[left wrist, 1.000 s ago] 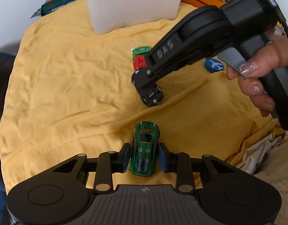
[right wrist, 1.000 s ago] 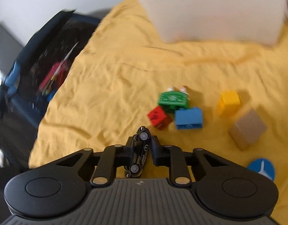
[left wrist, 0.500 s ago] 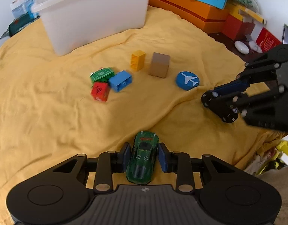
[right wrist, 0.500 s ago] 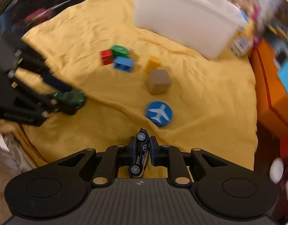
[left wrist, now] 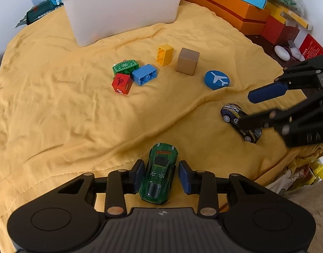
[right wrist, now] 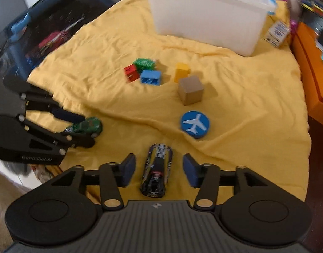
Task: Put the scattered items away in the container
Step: 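Grasp the black-yellow car with the right tool while the left tool grasps the green car, then lower both cars into the white container and open both tools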
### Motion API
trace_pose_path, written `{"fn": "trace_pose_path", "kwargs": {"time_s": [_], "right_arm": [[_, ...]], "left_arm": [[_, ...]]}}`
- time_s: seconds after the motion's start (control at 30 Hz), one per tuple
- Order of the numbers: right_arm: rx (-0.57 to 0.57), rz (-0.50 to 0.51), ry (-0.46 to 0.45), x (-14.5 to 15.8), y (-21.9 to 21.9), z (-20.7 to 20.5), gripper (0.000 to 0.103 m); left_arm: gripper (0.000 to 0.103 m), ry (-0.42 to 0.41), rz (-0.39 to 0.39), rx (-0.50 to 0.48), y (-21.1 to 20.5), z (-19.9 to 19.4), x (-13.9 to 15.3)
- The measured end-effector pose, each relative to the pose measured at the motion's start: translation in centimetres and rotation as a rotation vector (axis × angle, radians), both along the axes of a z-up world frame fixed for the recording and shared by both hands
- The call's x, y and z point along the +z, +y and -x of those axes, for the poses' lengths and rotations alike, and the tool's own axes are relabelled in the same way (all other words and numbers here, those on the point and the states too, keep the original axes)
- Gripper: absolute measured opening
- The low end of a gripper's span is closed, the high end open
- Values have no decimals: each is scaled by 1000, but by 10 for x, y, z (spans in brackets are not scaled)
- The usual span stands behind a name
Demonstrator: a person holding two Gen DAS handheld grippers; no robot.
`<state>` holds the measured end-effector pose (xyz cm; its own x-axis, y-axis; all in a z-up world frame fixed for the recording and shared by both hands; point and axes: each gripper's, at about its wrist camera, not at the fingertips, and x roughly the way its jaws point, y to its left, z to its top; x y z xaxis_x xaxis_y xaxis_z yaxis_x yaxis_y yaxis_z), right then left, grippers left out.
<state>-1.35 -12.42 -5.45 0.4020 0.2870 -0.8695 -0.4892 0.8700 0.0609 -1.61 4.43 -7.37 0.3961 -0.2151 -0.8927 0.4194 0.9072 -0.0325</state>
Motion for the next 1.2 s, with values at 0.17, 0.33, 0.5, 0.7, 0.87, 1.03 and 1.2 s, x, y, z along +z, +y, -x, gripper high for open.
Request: {"fn": "trace_pose_path", "kwargs": {"time_s": [0.17,0.33,0.5,0.7,0.87,1.03,1.2], "right_arm": [[52,75,15,-18,5,9,34],[61,87,-8,-5,5,5,34],[53,79,-85,20,6,-11,34],[33,61,-215,61,4,-47,34],[-34,42,-397,106,-6,-89,34],[-80,41,-499,132,-12,-148,34],[-126,11,-477,129,-14,-207,34]], "left_arm": [[35,-19,21,-1,1,3,2],[34,-68,37,-20,-2,0,21],[34,-154,65,-14,0,-20,56],[35,-287,93,-27,1,-55,112],[35,-432,67,-26,1,-102,153],[35,-539,12,-10,-6,-159,175],[35,-545,-32,32,-17,-218,163]]}}
